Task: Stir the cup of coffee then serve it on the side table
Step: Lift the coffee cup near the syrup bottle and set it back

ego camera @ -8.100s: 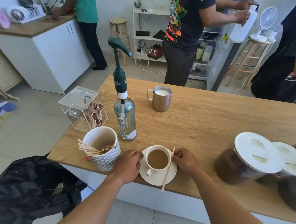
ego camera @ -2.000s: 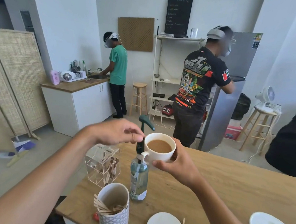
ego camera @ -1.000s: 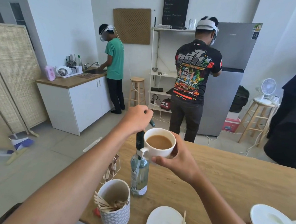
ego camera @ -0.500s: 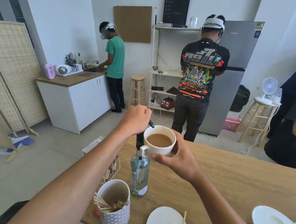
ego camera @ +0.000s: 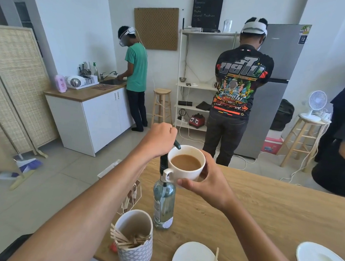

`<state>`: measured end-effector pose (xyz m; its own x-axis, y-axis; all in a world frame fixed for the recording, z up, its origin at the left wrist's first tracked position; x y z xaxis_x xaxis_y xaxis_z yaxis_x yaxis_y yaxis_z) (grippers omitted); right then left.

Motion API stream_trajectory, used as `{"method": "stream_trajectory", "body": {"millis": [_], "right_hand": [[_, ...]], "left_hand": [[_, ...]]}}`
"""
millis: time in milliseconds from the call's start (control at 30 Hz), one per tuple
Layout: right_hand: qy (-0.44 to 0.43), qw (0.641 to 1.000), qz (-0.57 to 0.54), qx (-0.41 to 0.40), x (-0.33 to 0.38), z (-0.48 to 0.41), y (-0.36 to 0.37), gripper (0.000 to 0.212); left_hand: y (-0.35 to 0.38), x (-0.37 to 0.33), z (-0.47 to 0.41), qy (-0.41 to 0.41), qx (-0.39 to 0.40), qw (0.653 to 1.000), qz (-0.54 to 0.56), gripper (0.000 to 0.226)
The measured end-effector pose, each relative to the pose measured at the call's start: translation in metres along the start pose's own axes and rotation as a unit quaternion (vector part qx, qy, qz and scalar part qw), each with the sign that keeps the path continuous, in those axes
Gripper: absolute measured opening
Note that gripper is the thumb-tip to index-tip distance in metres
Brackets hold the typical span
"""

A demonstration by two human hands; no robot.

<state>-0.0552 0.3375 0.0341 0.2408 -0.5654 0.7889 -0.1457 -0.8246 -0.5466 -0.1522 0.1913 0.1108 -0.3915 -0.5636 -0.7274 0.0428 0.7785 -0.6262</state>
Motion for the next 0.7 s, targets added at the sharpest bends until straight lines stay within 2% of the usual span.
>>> {"method": "stream_trajectory", "body": {"millis": [700], "right_hand": [[0.000,1.000,0.004,-0.009,0.0015,-0.0012,0.0047,0.083]], "left_hand": [[-0.0014,-0.0037,0.0020,-0.002,0.013,0.999,-0.032,0.041]]}}
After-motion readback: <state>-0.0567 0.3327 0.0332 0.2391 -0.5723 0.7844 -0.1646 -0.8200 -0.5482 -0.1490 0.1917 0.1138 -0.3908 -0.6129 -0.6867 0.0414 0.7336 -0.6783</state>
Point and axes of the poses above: each hand's wrist, its own z-axis away from the middle knuckle, its own y-axis out of the palm, x = y × z, the point moved 2 cm from there along -z, towards the middle knuckle, and after that the axes turned 13 degrees about z, right-handed, at the moved point
